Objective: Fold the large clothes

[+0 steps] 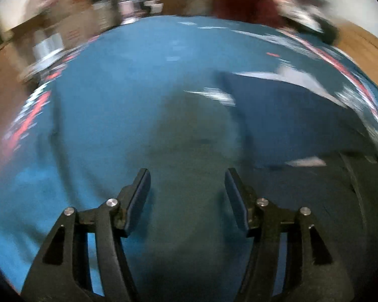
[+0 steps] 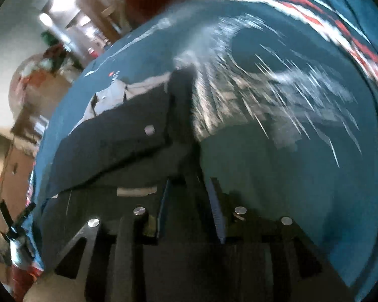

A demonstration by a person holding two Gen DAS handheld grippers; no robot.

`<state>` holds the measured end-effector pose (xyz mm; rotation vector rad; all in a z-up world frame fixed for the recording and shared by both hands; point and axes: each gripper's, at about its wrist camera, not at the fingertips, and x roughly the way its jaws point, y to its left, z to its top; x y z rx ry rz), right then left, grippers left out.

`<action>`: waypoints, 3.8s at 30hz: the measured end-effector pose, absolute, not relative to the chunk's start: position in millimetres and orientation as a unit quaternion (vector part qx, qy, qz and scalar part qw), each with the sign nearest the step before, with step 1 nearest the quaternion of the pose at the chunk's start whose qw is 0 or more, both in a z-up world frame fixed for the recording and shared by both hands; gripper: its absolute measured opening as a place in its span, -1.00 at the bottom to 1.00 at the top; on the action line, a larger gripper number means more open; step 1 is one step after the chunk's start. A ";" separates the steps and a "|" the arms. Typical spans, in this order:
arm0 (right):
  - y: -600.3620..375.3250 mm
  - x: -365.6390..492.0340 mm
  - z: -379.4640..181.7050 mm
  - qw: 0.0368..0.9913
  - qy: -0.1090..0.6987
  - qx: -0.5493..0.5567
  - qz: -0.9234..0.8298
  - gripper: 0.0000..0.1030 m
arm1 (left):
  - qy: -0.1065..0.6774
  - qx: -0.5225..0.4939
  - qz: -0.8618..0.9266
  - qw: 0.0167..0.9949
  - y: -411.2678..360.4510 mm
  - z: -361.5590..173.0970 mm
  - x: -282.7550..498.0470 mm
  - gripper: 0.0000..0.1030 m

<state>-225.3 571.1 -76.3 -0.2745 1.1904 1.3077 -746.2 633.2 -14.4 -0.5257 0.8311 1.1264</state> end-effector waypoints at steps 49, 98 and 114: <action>378.0 -251.1 -140.2 0.459 0.674 -0.125 0.565 0.02 | 0.271 -0.450 0.386 0.758 569.1 -44.8 -806.6 0.29; 381.9 -299.5 -178.6 0.398 0.670 -0.131 0.613 0.05 | 0.269 -0.499 0.243 0.787 480.2 -64.1 -800.7 0.06; 368.0 -310.1 -160.7 0.392 0.652 -0.133 0.635 0.05 | 0.249 -0.503 0.256 0.787 476.6 -66.2 -795.4 0.05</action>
